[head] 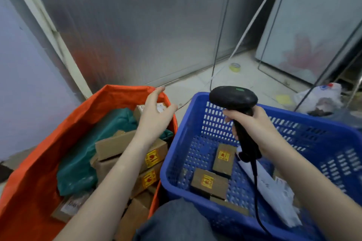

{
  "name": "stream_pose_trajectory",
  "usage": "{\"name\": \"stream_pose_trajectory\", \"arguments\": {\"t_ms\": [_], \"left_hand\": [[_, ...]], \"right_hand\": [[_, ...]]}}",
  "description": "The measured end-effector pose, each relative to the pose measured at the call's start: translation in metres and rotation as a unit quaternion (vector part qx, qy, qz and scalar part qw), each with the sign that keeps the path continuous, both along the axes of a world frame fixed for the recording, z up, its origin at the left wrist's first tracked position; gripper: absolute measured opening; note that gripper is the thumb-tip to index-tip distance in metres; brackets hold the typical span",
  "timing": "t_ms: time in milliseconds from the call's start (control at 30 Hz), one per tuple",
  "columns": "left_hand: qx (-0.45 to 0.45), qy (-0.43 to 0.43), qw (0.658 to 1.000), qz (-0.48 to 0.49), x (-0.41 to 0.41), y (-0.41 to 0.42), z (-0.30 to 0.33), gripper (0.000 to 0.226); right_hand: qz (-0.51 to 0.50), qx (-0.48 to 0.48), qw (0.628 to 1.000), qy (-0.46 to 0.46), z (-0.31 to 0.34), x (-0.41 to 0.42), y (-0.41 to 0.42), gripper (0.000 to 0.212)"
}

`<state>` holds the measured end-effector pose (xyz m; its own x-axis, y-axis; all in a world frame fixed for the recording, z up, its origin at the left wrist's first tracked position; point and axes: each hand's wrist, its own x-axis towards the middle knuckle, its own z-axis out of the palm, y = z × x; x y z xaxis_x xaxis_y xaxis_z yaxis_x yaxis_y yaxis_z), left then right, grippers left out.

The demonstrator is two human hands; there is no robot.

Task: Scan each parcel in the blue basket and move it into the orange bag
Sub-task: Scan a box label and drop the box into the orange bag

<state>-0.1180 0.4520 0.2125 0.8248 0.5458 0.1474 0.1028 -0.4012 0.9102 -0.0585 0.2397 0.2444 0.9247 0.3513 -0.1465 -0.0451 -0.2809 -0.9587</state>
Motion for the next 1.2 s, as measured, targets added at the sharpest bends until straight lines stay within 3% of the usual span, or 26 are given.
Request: {"name": "stream_pose_trajectory", "arguments": {"t_ms": [200, 400, 600, 800, 933, 1200], "left_hand": [[-0.012, 0.044, 0.988, -0.145, 0.061, -0.103, -0.003, 0.059], [0.036, 0.134, 0.968, -0.209, 0.11, -0.173, -0.044, 0.061], [0.089, 0.23, 0.946, -0.212, 0.146, -0.185, -0.129, 0.07], [0.125, 0.356, 0.904, -0.201, 0.168, -0.174, -0.232, 0.087], [0.151, 0.426, 0.872, -0.187, 0.176, -0.169, -0.29, 0.097], [0.165, 0.454, 0.863, -0.15, 0.187, -0.182, -0.348, 0.118]], "right_hand": [[-0.082, -0.022, 0.996, -0.036, 0.003, 0.018, -0.104, 0.024], [-0.143, -0.045, 0.988, -0.024, -0.044, 0.039, -0.176, 0.026], [-0.159, -0.058, 0.985, 0.024, -0.117, 0.066, -0.196, 0.025], [-0.149, -0.068, 0.986, 0.038, -0.186, 0.104, -0.189, 0.023], [-0.133, -0.071, 0.984, 0.094, -0.235, 0.121, -0.182, 0.024], [-0.11, -0.087, 0.974, 0.177, -0.284, 0.117, -0.179, 0.025]]}}
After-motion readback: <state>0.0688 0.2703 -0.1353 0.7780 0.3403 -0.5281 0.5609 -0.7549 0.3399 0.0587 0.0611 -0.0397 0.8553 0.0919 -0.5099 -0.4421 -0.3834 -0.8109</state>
